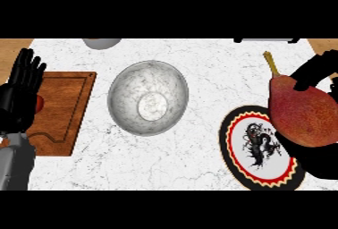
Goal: Pick the pear from the plate and place it in the bowl
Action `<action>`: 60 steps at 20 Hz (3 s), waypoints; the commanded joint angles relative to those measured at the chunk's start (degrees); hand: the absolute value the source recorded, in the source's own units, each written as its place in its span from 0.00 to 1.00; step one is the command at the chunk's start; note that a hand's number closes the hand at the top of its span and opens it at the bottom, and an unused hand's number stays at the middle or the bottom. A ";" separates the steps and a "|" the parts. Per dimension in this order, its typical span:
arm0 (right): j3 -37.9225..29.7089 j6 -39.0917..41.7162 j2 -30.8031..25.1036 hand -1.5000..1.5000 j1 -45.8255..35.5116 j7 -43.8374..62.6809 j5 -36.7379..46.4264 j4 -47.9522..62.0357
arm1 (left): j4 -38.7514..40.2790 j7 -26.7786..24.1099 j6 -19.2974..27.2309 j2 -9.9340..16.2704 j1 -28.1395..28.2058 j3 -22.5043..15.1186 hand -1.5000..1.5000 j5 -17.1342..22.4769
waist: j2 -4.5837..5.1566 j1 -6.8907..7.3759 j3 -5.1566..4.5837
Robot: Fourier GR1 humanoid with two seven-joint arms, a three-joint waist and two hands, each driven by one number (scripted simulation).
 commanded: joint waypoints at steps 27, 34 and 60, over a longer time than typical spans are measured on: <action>27.58 -38.31 19.98 0.00 -16.50 -5.31 16.23 65.08 | 0.68 -0.57 -0.81 0.57 -1.73 0.32 0.50 0.09 | 0.50 0.97 0.16; 30.13 -55.95 19.99 0.00 -15.54 -14.28 3.87 66.55 | 0.25 0.54 -0.95 -0.11 -1.33 0.11 0.50 0.82 | 0.55 2.04 0.20; -2.22 -49.15 -1.38 0.00 12.77 -44.65 -18.02 45.63 | 1.63 -2.76 -0.99 0.53 1.71 1.38 0.50 -0.55 | 0.06 -1.10 0.19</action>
